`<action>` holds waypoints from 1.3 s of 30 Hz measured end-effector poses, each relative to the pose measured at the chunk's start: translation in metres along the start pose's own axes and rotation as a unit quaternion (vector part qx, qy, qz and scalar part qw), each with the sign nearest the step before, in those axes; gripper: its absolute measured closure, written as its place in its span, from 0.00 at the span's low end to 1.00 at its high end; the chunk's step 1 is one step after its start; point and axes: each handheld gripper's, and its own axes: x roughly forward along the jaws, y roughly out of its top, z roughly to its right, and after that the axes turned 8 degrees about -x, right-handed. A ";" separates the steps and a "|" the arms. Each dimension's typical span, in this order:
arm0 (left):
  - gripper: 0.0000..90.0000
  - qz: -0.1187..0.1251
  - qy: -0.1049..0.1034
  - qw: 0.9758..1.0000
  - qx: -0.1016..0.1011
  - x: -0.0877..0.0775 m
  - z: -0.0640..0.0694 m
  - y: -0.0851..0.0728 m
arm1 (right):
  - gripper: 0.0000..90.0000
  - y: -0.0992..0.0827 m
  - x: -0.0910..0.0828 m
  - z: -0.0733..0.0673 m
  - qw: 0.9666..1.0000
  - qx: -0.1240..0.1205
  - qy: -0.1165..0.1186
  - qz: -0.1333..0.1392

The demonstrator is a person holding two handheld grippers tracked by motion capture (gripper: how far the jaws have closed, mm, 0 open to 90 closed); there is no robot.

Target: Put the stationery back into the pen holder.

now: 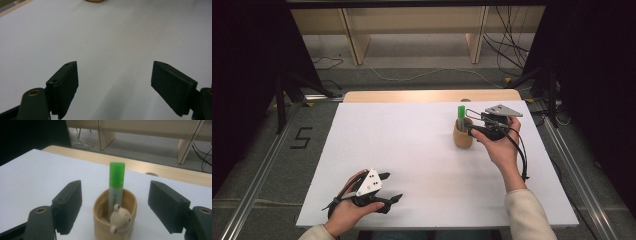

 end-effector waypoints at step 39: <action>0.24 -0.005 0.004 1.000 -0.006 0.001 -0.002 -0.001 | 0.29 -0.066 -0.055 -0.022 0.996 -0.032 0.061 -0.057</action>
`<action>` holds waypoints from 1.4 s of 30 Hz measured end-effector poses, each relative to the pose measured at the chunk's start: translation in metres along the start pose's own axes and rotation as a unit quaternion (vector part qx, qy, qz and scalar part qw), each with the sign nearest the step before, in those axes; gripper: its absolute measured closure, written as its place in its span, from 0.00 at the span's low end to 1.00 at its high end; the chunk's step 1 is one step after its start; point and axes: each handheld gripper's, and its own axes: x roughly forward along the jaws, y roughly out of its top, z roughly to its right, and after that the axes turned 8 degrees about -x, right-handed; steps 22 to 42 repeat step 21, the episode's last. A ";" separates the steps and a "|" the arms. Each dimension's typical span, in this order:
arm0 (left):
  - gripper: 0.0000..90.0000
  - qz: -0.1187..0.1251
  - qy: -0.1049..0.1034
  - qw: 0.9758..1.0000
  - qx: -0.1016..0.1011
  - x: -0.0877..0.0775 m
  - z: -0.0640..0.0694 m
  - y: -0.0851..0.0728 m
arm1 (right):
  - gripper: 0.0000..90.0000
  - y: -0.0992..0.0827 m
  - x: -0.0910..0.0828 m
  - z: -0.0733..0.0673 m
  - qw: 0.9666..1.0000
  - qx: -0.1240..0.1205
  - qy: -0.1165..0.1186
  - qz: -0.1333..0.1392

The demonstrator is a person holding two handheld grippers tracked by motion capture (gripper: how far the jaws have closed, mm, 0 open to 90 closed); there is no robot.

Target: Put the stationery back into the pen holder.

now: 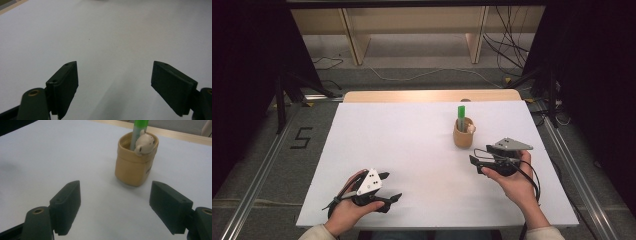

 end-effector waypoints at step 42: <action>0.24 0.001 -0.004 1.000 0.001 0.001 0.001 0.001 | 0.28 -0.052 -0.024 -0.010 0.999 0.000 0.036 -0.003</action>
